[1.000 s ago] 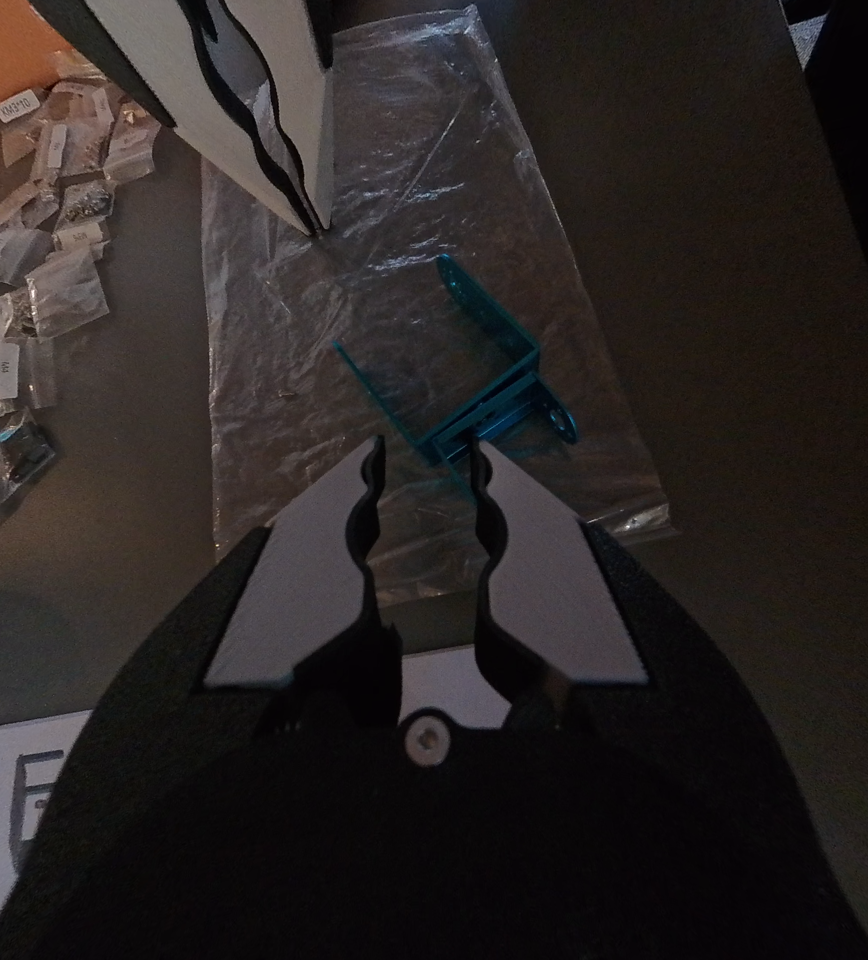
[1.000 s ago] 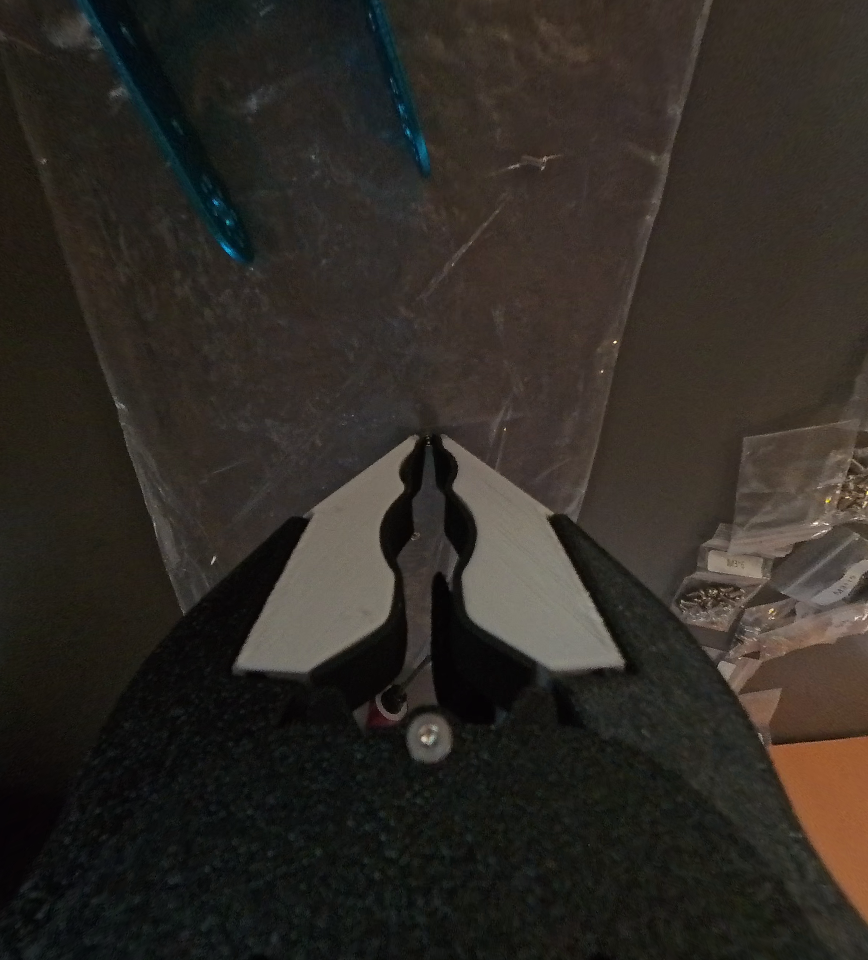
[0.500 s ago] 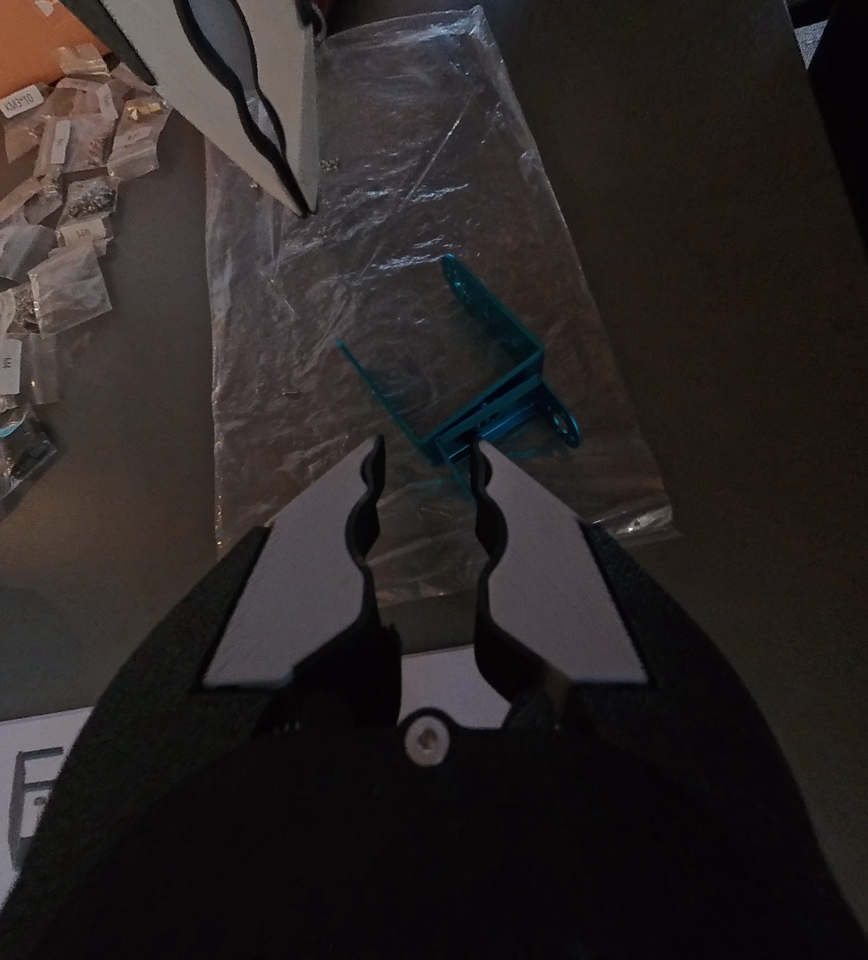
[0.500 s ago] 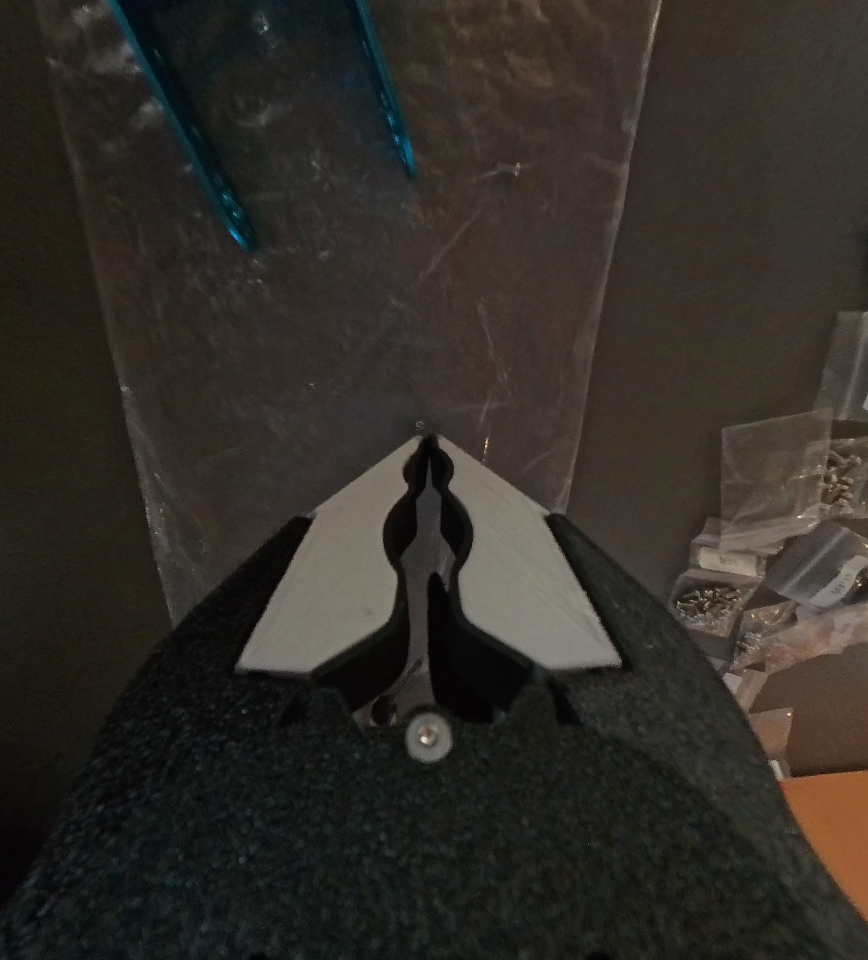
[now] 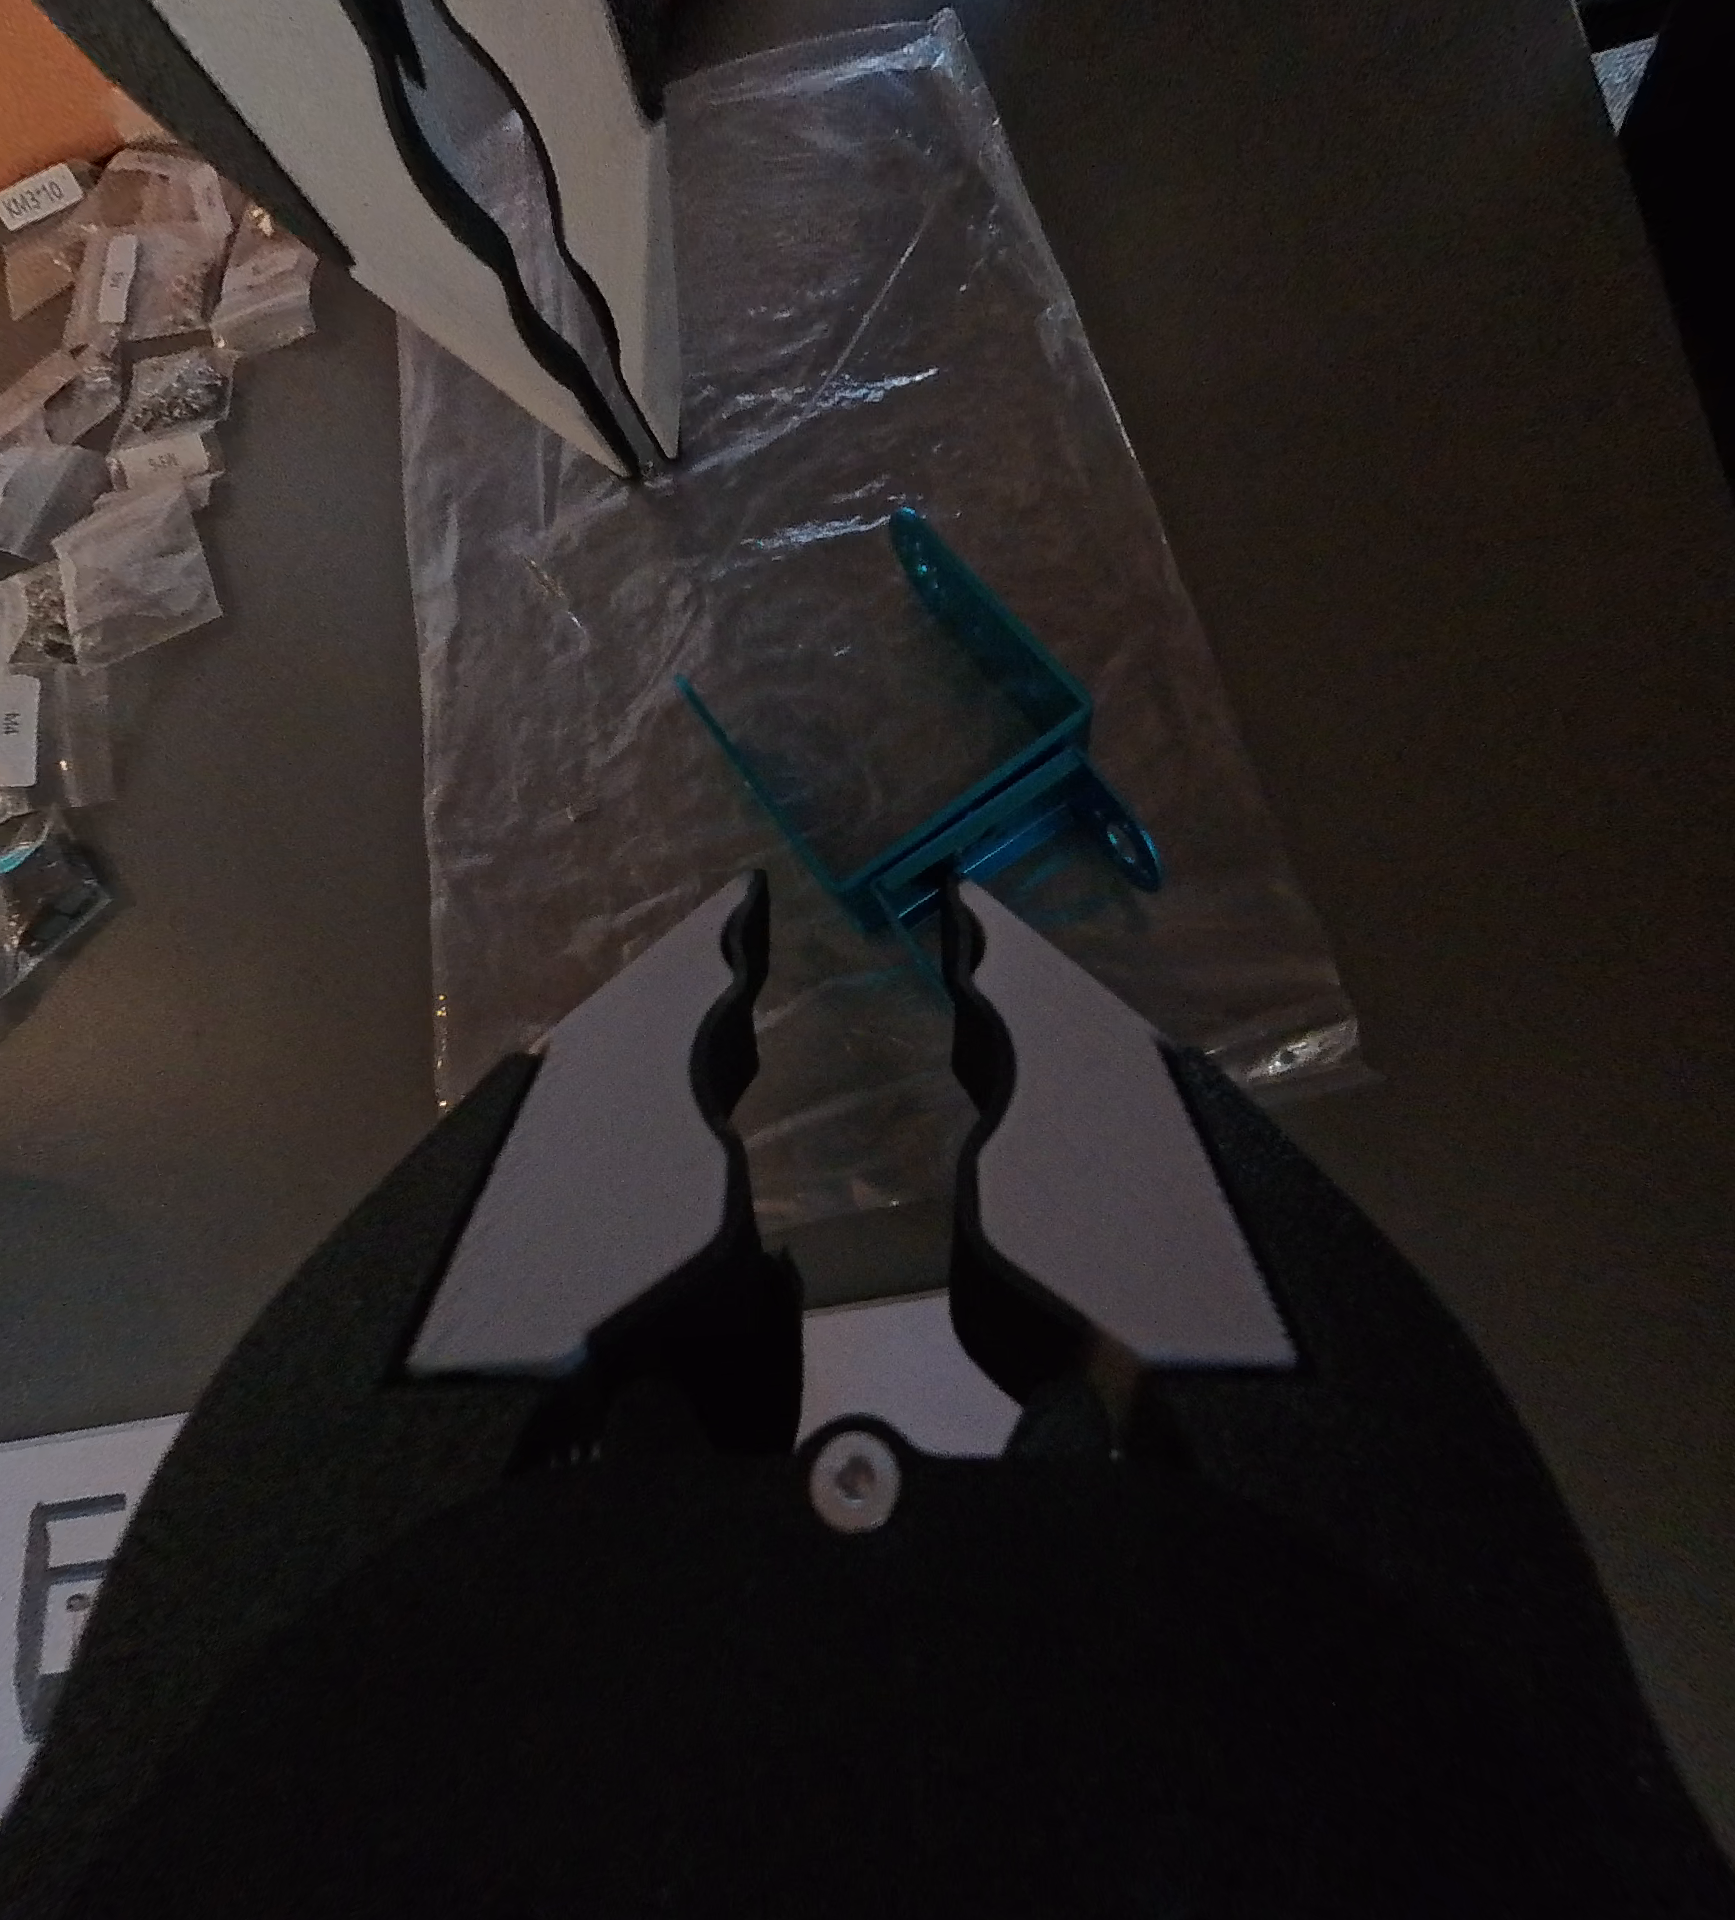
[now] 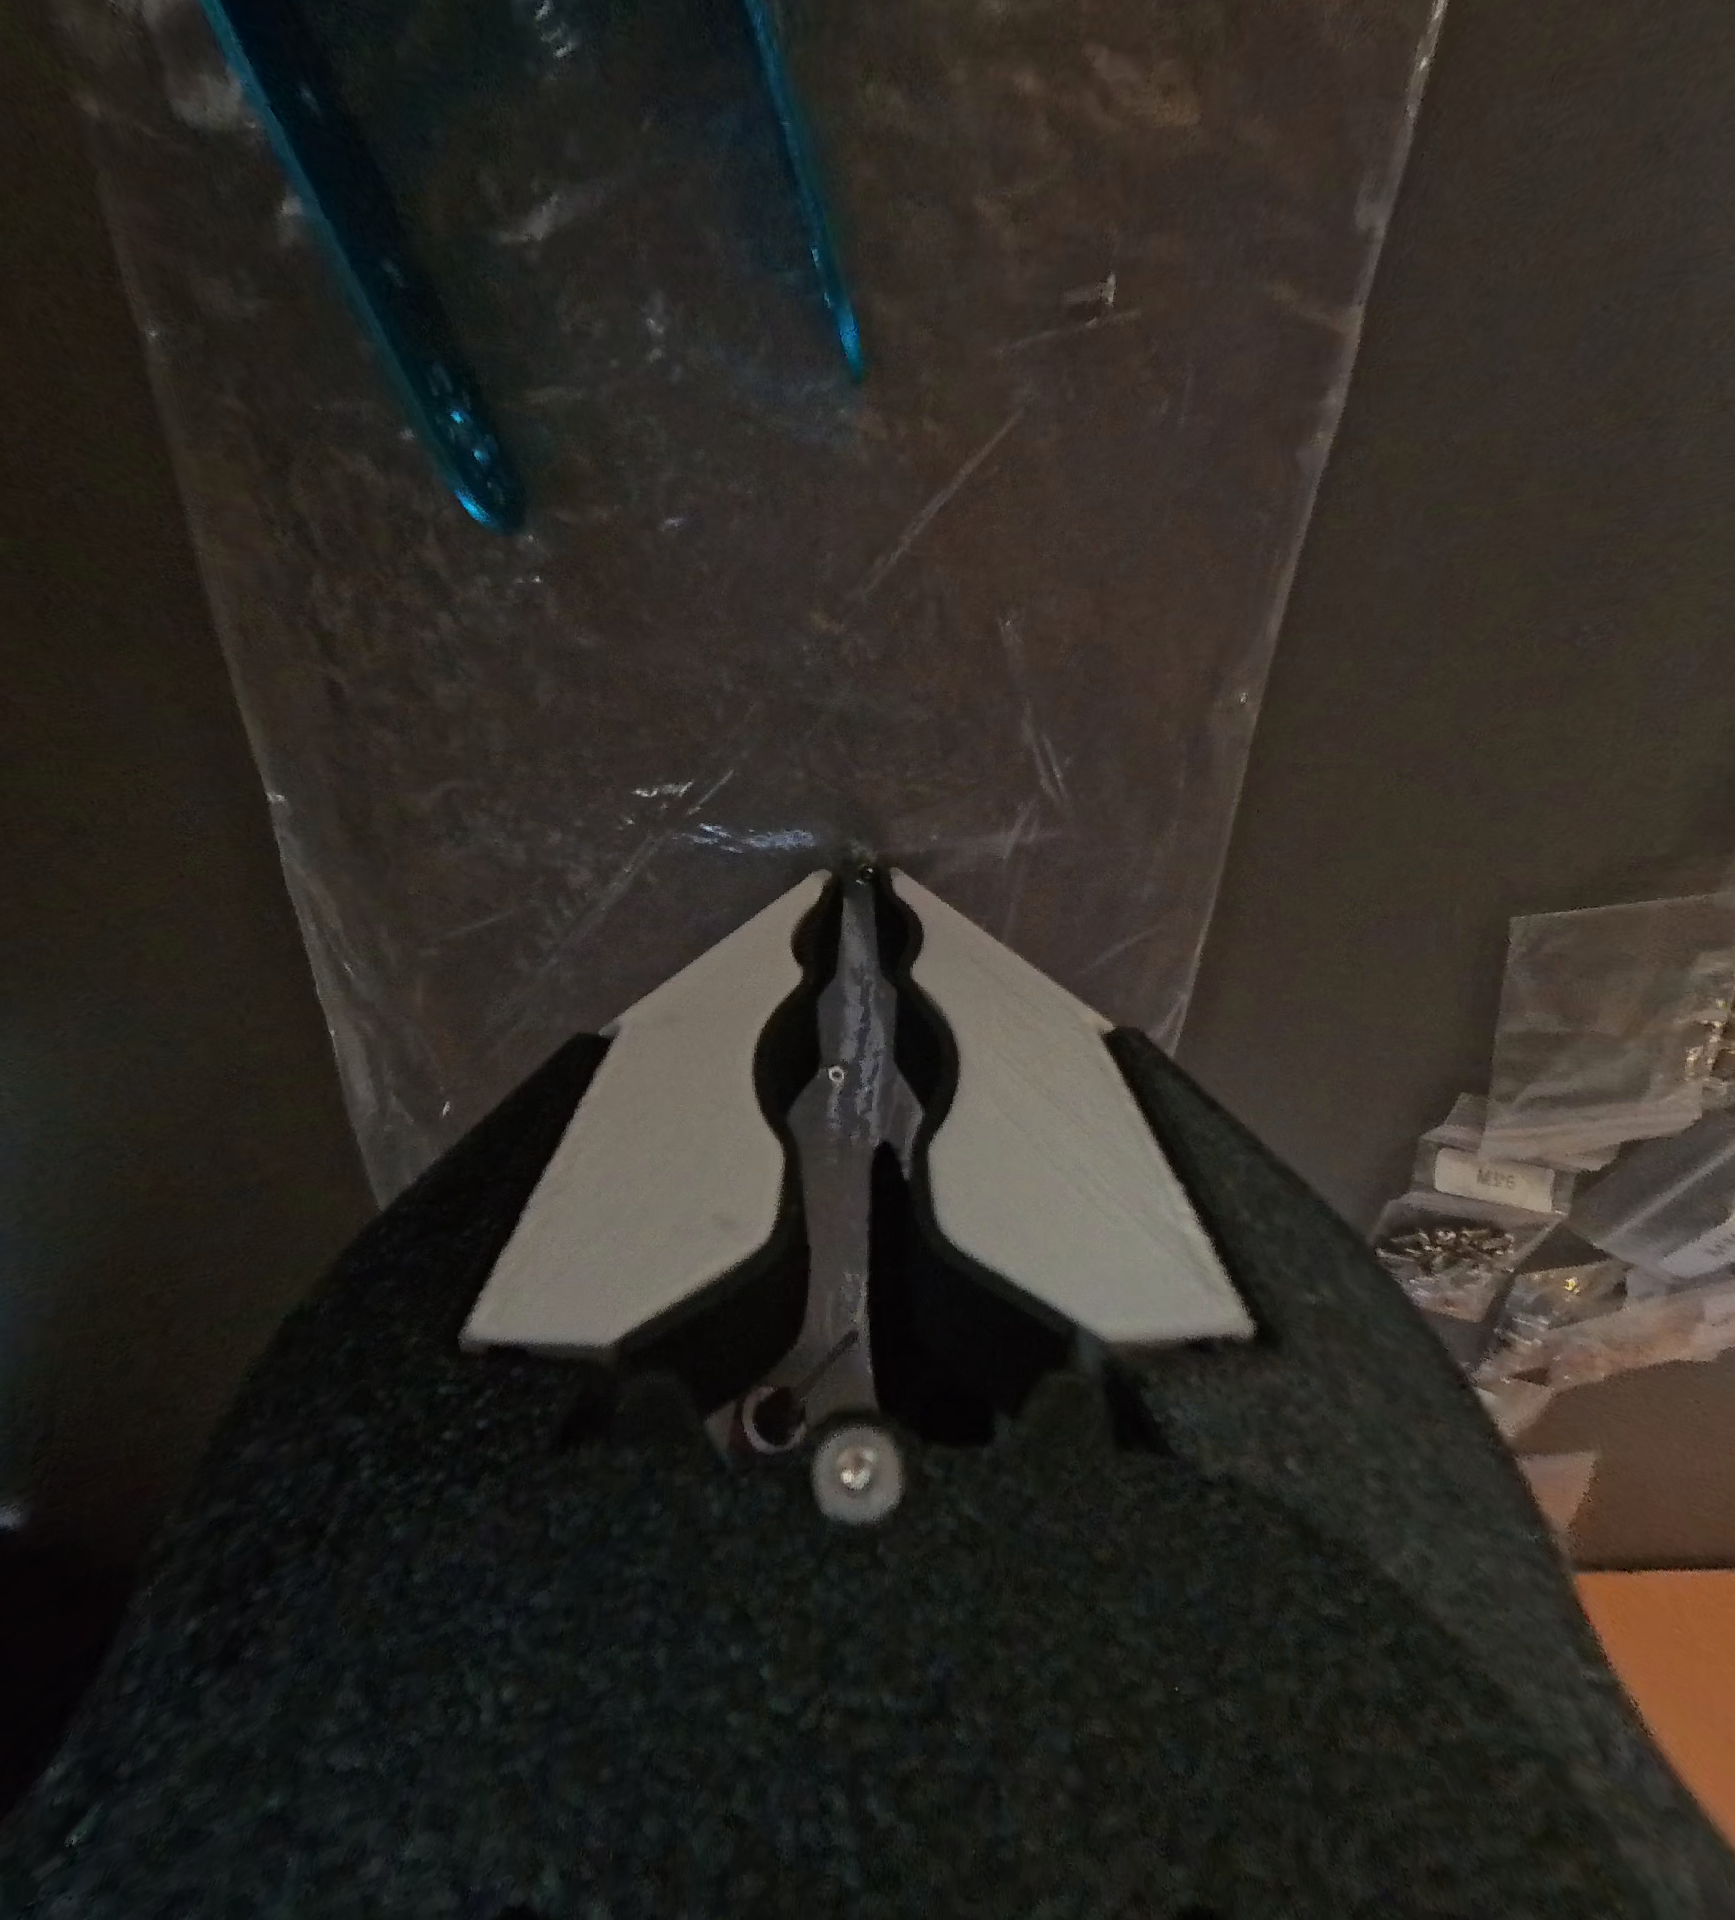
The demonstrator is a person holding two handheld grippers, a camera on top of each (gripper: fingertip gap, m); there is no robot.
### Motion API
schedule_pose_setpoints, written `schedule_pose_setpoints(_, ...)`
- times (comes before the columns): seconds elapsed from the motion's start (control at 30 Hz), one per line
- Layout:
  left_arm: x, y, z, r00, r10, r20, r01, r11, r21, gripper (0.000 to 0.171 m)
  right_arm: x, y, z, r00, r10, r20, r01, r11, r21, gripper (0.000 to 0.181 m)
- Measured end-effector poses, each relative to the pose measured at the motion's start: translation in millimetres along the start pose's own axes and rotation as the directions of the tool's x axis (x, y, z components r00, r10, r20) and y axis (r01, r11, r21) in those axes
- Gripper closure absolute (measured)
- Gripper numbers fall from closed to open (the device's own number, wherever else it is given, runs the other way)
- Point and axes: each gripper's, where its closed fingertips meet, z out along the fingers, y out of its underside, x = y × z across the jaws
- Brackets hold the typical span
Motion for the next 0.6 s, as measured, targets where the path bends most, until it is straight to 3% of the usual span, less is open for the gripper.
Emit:
schedule_pose_setpoints(0.27, -0.5, 0.0, 0.3, 1.0, -0.001, 0.003, 0.001, 1.0, -0.001, 0.139, 1.5, -0.4, 0.3, 0.998, 0.024, 0.055, -0.017, 0.993, -0.116, 0.179)
schedule_pose_setpoints(0.6, -0.9, 0.7, -0.3, 1.0, -0.003, 0.003, 0.003, 1.0, 0.0, 0.139, 3.5, -1.6, -3.0, 0.999, -0.04, 0.024, 0.04, 0.999, -0.014, 0.181)
